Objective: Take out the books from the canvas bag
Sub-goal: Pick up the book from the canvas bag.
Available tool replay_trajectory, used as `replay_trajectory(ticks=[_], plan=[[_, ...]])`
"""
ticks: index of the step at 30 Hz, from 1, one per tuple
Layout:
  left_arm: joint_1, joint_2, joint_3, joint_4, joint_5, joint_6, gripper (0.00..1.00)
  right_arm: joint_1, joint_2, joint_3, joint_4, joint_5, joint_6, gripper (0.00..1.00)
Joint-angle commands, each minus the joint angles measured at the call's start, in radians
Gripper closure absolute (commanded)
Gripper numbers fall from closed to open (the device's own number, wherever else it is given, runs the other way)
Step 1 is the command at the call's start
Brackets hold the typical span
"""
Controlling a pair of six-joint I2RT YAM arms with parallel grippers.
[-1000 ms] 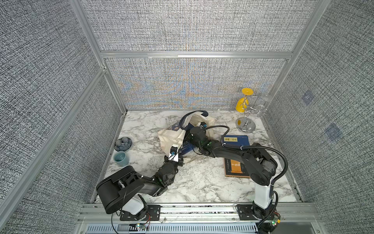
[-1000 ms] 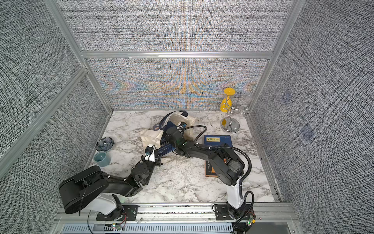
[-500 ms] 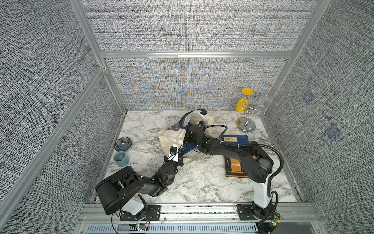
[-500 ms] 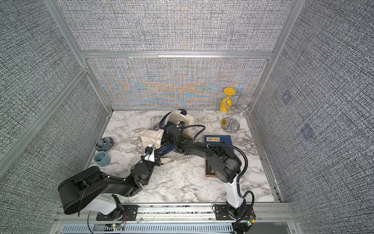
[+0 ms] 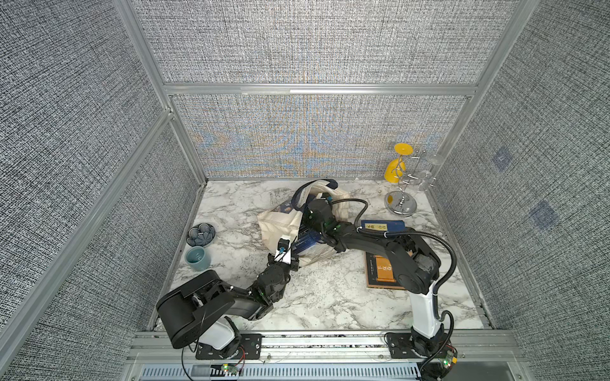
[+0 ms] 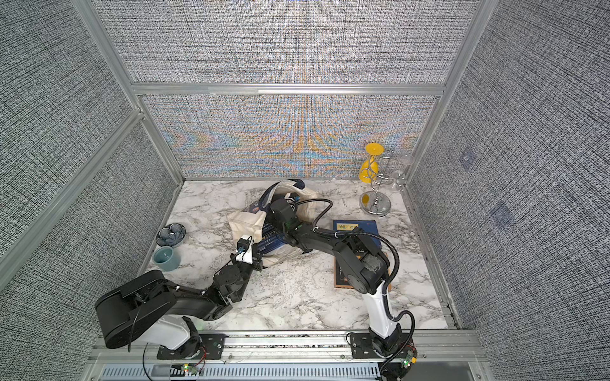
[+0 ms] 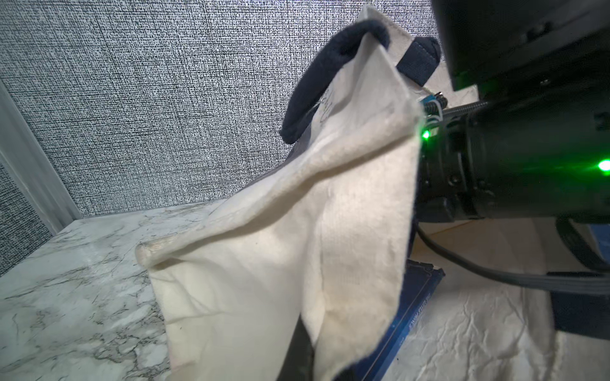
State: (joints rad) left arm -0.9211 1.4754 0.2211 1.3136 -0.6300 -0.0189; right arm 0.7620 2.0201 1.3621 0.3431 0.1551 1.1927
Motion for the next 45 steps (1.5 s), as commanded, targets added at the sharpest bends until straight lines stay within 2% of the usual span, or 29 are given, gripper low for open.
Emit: replay_trajectory(ticks=[1, 20, 26, 33, 40, 45], plan=[[-0.001, 0.006, 0.014, 0.083, -0.019, 0.004, 1.00, 0.003, -0.045, -0.038, 0.052, -0.005, -0.037, 1.00], [0.000, 0.039, 0.041, 0.082, -0.083, 0.016, 1.00, 0.038, -0.371, -0.231, -0.056, -0.005, -0.341, 1.00], [-0.001, 0.043, 0.044, 0.083, -0.090, 0.010, 1.00, 0.048, -0.477, -0.309, -0.019, -0.043, -0.475, 1.00], [-0.001, 0.040, 0.043, 0.082, -0.092, 0.004, 1.00, 0.048, -0.638, -0.448, 0.021, -0.081, -0.567, 1.00], [-0.001, 0.035, 0.042, 0.085, -0.090, 0.001, 1.00, 0.043, -0.882, -0.569, -0.059, 0.039, -0.634, 1.00], [-0.001, 0.034, 0.041, 0.084, -0.089, -0.004, 1.00, 0.037, -1.034, -0.621, -0.155, 0.137, -0.627, 1.00]])
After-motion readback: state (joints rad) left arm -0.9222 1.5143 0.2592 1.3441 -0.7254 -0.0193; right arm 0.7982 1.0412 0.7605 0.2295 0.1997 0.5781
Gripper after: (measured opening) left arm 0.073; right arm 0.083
